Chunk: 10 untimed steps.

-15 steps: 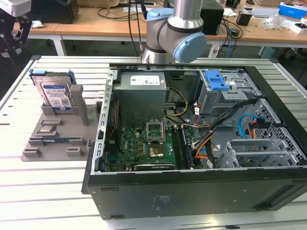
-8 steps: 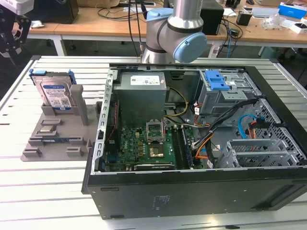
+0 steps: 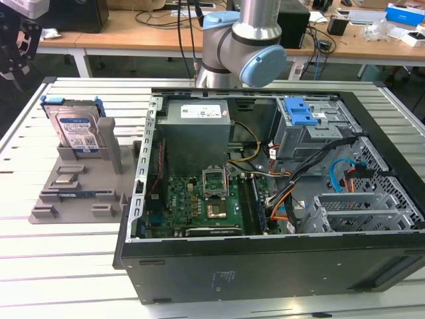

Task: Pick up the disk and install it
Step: 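Pick up the disk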

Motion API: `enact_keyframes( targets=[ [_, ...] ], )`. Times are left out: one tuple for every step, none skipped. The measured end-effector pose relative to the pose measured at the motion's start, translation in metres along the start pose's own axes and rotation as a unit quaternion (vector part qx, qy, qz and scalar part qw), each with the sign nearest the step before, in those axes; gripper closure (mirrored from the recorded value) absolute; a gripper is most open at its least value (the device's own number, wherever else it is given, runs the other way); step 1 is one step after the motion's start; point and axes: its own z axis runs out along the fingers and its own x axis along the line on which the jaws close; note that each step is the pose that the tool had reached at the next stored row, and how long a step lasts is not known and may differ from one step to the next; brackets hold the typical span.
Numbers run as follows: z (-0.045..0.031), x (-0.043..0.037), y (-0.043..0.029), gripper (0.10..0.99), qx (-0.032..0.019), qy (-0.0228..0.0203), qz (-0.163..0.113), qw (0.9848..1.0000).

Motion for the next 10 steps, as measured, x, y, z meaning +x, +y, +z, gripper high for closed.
enact_keyframes(
  targets=[
    [0.0000, 0.0000, 0.0000, 0.980, -0.0002, 0.0000, -0.005, 1.0000],
    [0.0000, 0.0000, 0.0000, 0.980, -0.0003, 0.0001, -0.010, 1.0000],
    [0.0000, 0.0000, 0.0000, 0.980, -0.0004, 0.0001, -0.013, 0.9999],
    [0.0000, 0.0000, 0.0000, 0.980, -0.0004, 0.0001, -0.017, 0.9999],
    [0.0000, 0.0000, 0.0000, 0.980, -0.0006, 0.0001, -0.022, 0.9998],
    [0.0000, 0.0000, 0.0000, 0.980, -0.0007, 0.0002, -0.027, 0.9996],
    [0.0000, 0.0000, 0.0000, 0.980, -0.0008, 0.0002, -0.031, 0.9995],
    [0.0000, 0.0000, 0.0000, 0.980, -0.0009, 0.0002, -0.036, 0.9994],
    [0.0000, 0.0000, 0.0000, 0.980, -0.0010, 0.0002, -0.039, 0.9992],
    [0.0000, 0.0000, 0.0000, 0.980, -0.0011, 0.0002, -0.043, 0.9991]
  ],
)
